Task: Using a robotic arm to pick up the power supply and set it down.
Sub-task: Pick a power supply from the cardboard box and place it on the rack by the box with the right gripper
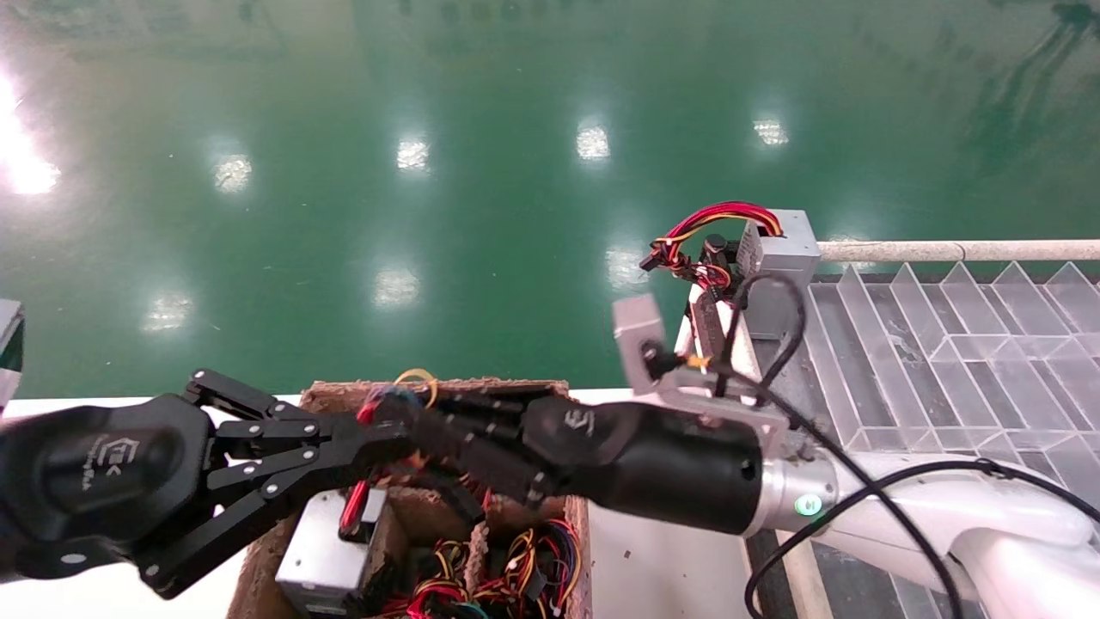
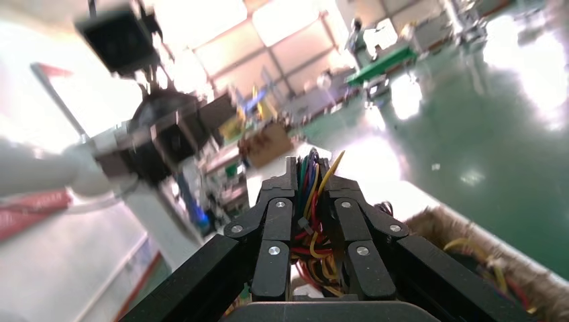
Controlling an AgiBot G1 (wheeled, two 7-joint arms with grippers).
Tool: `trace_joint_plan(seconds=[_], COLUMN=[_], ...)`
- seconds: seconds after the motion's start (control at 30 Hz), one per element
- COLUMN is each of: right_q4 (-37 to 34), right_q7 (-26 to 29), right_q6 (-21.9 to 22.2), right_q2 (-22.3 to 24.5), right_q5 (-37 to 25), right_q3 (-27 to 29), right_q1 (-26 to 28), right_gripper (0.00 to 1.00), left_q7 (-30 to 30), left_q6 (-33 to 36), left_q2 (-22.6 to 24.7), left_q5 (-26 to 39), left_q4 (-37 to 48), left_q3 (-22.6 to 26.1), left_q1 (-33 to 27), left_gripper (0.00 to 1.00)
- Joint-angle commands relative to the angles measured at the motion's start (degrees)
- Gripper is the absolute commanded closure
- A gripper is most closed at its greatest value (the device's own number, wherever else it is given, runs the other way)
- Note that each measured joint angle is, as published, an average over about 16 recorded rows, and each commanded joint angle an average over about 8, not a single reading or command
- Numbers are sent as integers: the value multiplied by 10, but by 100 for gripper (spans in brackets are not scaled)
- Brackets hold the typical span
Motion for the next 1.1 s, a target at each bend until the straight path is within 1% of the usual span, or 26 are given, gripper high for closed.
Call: trace_joint_plan(seconds=[0.03, 0.27, 0.57, 0.83, 1.1], right_q4=[-3, -14, -18, -23, -35], right_q7=[8, 11, 5, -8, -31], right_q6=[1, 3, 11, 16, 34], right_q2=[3, -11, -27, -36, -22], right_q5=[21, 58, 82, 93, 93], right_q3=[4, 11, 13, 20, 29], right_q1=[-5, 12, 46, 100, 159], right_gripper=[100, 100, 100, 100, 100], left_q7=[0, 0, 0, 0, 0], left_q6=[0, 0, 0, 0, 0], left_q2=[0, 0, 0, 0, 0], left_q5=[0, 0, 0, 0, 0], left_q4=[0, 0, 0, 0, 0], left_q3=[0, 0, 0, 0, 0], left_q1=[0, 0, 0, 0, 0], left_gripper=[100, 100, 100, 100, 100])
